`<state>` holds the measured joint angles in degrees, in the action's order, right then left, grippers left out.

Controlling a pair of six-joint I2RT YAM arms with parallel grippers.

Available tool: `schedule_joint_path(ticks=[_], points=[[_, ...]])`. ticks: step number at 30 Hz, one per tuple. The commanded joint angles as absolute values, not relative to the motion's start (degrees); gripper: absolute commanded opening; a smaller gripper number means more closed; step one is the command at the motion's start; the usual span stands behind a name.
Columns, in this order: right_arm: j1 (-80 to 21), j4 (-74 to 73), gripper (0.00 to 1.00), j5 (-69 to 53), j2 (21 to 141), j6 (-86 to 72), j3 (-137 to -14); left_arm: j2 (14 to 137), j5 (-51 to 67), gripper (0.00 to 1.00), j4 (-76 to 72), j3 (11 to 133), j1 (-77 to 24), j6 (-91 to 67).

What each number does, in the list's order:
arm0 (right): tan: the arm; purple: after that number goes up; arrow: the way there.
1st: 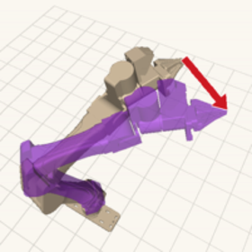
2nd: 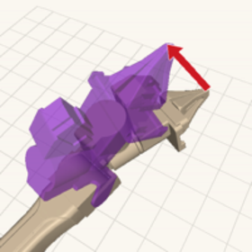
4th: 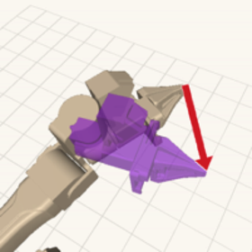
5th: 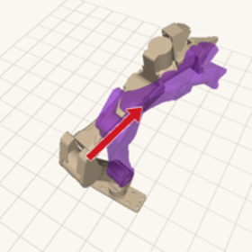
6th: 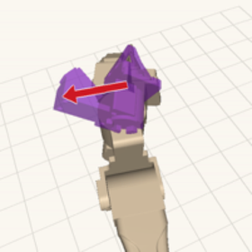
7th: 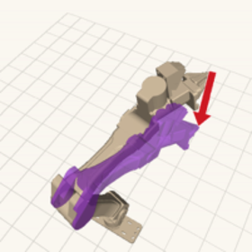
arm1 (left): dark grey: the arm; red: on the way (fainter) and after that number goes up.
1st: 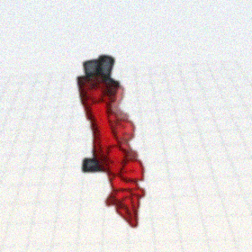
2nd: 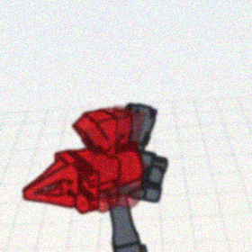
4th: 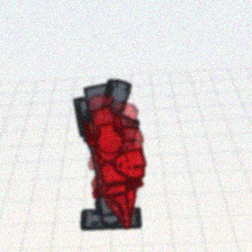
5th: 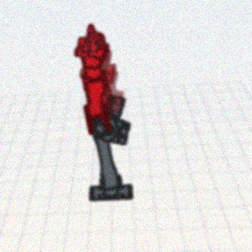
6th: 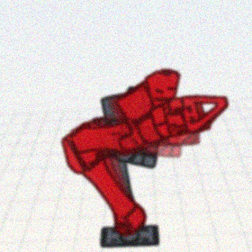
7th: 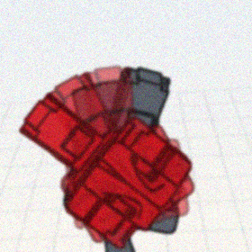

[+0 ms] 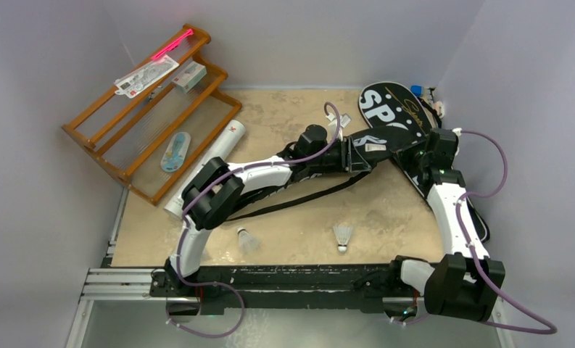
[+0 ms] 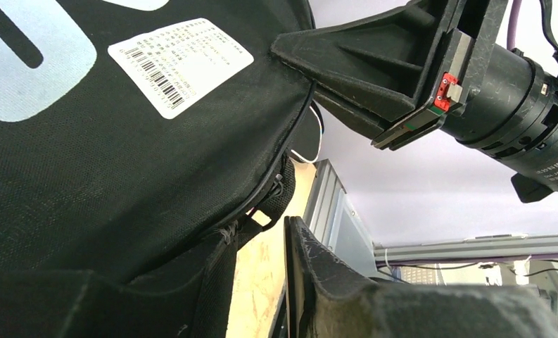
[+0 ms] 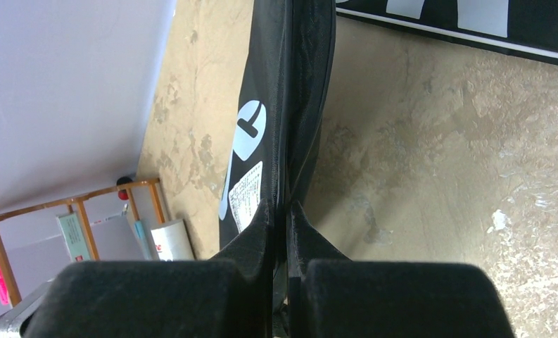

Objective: Pack up the badminton gear
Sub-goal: Zip the racket bag at the center of the board.

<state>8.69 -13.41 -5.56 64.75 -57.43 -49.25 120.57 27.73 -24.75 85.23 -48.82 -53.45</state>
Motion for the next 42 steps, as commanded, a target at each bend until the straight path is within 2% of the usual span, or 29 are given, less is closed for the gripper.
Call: schedule_joint_path(ticks=[1,8,11,13,14,21,29,35,42], points=[[8.4,-11.2,0.00,-8.1,63.0,-56.0,-49.4,121.5,27.2,0.27,-28.5,88.1,-47.8,-54.3],[8.5,-10.8,0.00,-8.0,62.7,-56.1,-48.6,122.3,25.6,0.22,-27.3,89.4,-47.8,-55.0],[8.4,-10.4,0.00,-8.2,62.7,-56.1,-48.3,122.3,25.1,0.12,-27.4,89.5,-47.7,-55.0],[8.4,-10.3,0.00,-8.0,62.7,-56.0,-48.1,122.3,25.0,0.02,-26.9,89.8,-47.6,-54.8],[8.4,-10.3,0.00,-7.7,62.8,-56.0,-48.0,122.3,24.9,0.00,-26.3,90.0,-47.6,-54.7],[8.4,-10.1,0.00,-2.2,63.7,-55.3,-48.2,120.6,21.9,0.00,-17.1,90.6,-46.8,-53.0],[8.4,-5.9,0.00,10.8,64.2,-56.4,-47.9,120.8,14.2,0.00,6.4,99.8,-46.1,-45.6],[8.4,-7.5,0.00,16.3,65.5,-54.9,-51.1,120.4,10.8,0.00,17.3,102.9,-46.0,-41.3],[8.4,-7.8,0.00,20.2,66.6,-51.1,-53.4,115.9,9.5,0.00,23.1,98.3,-44.3,-37.6]])
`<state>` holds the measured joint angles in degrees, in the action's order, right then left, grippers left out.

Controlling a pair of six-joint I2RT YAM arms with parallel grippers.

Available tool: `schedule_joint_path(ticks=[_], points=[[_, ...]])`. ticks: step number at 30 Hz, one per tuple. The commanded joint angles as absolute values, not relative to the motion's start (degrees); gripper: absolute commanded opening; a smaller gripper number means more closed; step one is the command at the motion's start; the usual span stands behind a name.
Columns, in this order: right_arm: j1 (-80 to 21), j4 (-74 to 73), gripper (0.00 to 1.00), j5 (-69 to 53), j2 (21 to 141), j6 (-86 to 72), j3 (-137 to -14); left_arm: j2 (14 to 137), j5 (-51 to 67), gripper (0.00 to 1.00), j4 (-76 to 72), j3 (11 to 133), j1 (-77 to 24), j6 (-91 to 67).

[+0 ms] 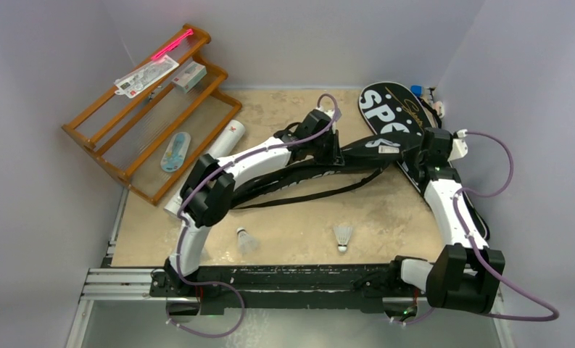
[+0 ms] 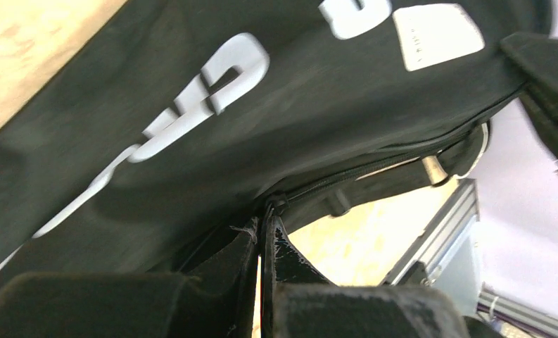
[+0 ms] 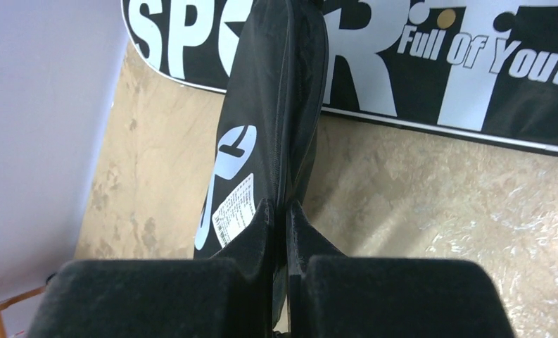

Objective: Pack up the badminton gear
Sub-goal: Zip the racket bag at the center of the board.

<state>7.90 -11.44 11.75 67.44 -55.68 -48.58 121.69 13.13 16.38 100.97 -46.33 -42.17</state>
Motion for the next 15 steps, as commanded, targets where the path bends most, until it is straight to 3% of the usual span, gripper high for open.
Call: schedule_joint_path(ticks=[1,15], points=[[8.4,-7.4,0.00,20.1,66.6,-50.6,-53.5,114.9,9.6,0.00,23.3,97.0,-44.0,-37.2],[8.5,-8.8,0.00,17.7,75.6,-49.0,-62.6,96.8,9.3,0.00,33.2,82.3,-40.0,-30.5]])
